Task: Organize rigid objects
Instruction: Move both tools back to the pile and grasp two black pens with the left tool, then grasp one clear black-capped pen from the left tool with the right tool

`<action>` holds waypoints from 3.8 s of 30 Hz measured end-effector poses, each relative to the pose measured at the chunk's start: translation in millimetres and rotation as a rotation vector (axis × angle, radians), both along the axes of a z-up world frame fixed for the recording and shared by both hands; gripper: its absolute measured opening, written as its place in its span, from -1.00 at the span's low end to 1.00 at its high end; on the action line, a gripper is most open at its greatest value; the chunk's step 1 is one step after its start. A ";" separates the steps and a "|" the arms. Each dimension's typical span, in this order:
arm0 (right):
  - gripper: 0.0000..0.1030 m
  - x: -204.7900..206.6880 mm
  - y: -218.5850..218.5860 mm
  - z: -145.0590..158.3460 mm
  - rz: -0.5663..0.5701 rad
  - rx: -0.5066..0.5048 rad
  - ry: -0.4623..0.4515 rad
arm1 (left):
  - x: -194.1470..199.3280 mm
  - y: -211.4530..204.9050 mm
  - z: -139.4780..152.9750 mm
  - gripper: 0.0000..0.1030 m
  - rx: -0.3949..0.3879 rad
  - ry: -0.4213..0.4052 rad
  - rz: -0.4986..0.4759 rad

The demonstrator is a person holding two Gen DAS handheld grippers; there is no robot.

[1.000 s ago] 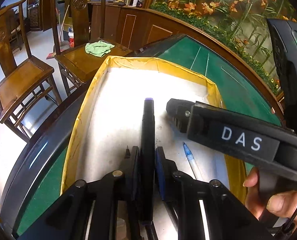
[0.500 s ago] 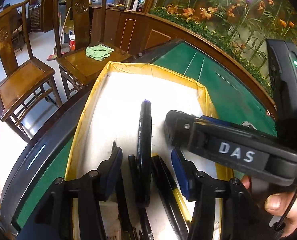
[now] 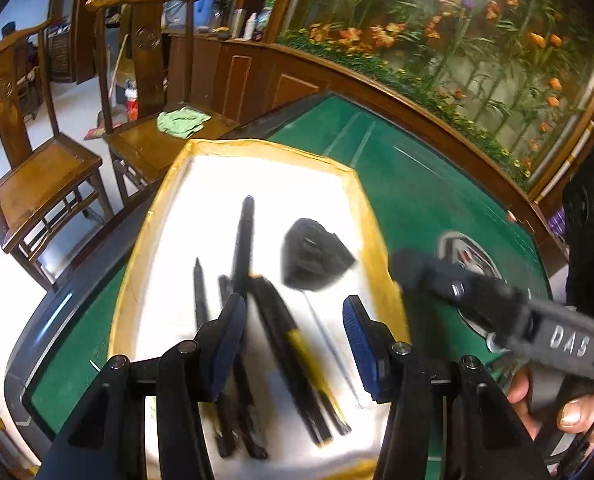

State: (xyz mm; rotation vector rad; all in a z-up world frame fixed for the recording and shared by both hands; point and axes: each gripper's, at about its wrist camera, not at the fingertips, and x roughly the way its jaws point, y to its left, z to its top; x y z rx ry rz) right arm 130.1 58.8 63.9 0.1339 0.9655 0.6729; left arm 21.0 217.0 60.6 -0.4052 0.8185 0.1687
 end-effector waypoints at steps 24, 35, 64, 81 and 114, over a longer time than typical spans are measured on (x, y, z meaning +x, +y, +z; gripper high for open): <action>0.30 -78.1 -318.7 -31.0 -0.450 0.246 0.042 | 21.1 -254.9 -45.9 0.16 0.109 0.139 -0.670; 0.30 -84.8 -318.0 -26.1 -0.414 0.285 0.028 | 2.9 -304.6 -52.5 -0.66 0.248 0.093 -0.771; 0.31 -94.2 -283.7 -26.6 -0.297 0.227 0.024 | -10.1 -257.9 -52.8 -0.55 0.304 0.118 -0.590; 0.31 -98.9 -249.3 -46.5 -0.211 0.102 0.049 | -27.4 -202.4 -42.7 -0.57 0.026 0.075 -0.525; -0.83 -124.9 -174.4 -65.4 -0.049 -0.417 -0.138 | -56.4 -192.4 -57.3 -0.84 0.154 0.076 -0.407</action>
